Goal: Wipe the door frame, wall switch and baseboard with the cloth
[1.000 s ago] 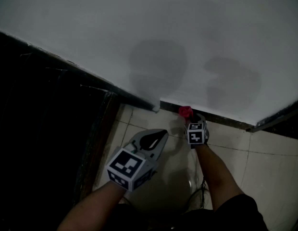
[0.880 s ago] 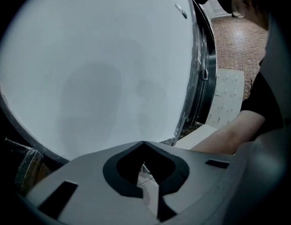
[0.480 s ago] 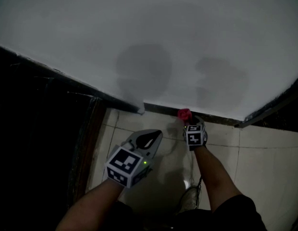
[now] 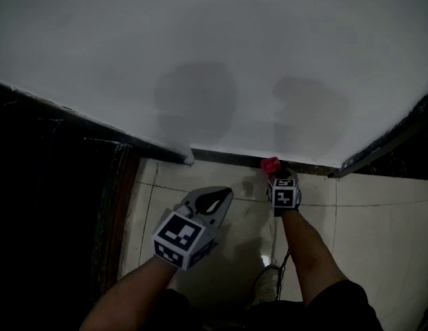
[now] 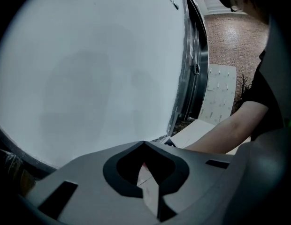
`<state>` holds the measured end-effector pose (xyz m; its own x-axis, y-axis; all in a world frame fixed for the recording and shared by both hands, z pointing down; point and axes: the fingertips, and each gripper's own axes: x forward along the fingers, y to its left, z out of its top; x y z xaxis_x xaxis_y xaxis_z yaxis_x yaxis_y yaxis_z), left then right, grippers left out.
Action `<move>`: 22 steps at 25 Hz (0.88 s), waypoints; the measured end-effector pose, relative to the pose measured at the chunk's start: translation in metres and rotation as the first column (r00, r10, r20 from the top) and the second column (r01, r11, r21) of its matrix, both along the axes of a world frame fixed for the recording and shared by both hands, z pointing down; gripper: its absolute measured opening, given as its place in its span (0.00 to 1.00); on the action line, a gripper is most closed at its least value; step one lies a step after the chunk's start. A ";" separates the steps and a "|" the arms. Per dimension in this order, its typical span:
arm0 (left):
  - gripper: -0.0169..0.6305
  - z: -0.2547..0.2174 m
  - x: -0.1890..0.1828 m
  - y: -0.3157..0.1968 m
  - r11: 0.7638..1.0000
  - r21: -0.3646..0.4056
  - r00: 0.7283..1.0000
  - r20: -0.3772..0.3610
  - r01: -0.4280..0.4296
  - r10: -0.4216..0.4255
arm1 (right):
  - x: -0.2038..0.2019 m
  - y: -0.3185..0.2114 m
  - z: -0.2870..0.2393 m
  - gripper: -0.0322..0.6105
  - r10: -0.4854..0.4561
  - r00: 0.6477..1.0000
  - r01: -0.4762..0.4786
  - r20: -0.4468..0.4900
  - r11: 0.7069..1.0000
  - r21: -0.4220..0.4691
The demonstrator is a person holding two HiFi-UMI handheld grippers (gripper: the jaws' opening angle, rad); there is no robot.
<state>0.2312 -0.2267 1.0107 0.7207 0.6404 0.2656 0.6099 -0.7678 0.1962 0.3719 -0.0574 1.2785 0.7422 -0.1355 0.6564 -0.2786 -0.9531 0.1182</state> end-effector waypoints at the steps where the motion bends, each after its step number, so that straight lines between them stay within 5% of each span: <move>1: 0.01 0.001 0.001 0.004 1.000 0.000 1.000 0.001 -0.005 0.005 | 0.000 0.006 0.000 0.12 0.004 1.000 -0.004 0.002 1.000 -0.005; 9: 0.01 0.009 0.006 0.017 0.999 0.033 1.000 0.007 -0.026 0.026 | 0.002 0.035 0.002 0.12 0.004 1.000 -0.004 0.010 1.000 -0.018; 22: 0.01 0.023 0.012 0.042 0.999 0.020 0.998 0.040 -0.050 0.050 | -0.004 0.103 0.005 0.12 0.145 0.989 -0.145 0.021 0.989 -0.011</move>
<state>0.2437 -0.1849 1.0335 0.6765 0.6693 0.3071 0.6397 -0.7407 0.2053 0.3677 0.0457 1.2837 0.7393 -0.0214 0.6730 -0.1400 -0.9825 0.1226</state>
